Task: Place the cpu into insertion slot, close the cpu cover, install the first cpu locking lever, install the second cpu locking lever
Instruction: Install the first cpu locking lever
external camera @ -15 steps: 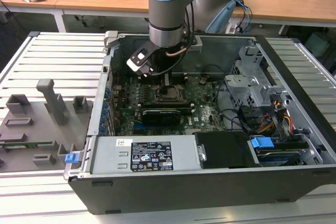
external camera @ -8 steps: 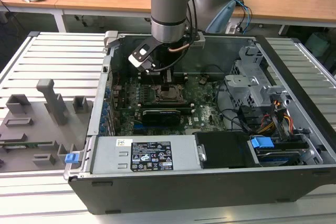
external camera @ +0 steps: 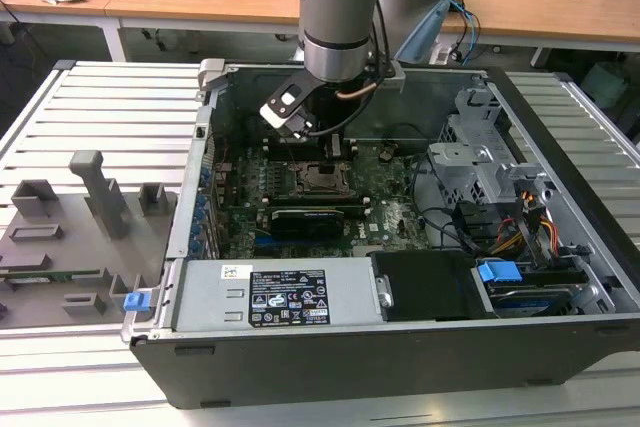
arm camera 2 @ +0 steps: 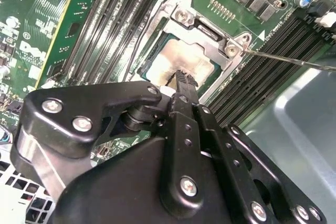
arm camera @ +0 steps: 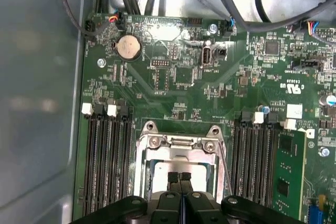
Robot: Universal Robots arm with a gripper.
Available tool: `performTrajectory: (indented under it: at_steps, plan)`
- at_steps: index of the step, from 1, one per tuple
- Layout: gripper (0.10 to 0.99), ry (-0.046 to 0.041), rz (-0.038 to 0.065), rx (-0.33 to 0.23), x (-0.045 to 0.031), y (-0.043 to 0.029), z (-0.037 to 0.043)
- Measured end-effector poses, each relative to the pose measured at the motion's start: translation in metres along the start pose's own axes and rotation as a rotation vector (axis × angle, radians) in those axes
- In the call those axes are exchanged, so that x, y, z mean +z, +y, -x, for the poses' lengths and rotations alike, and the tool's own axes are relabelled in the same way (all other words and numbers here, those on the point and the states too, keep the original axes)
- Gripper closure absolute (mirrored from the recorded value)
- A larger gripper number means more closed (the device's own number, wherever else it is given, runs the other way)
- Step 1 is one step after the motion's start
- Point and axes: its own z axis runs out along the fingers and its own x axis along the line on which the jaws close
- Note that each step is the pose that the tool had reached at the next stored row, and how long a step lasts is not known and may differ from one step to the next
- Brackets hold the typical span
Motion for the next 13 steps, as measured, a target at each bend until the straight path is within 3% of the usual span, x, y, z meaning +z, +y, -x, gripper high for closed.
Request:
performTrajectory:
  at_steps: [13]
  plan:
    - [0.976,-0.0019,0.0,0.0,-0.0052,0.0003,-0.0001]
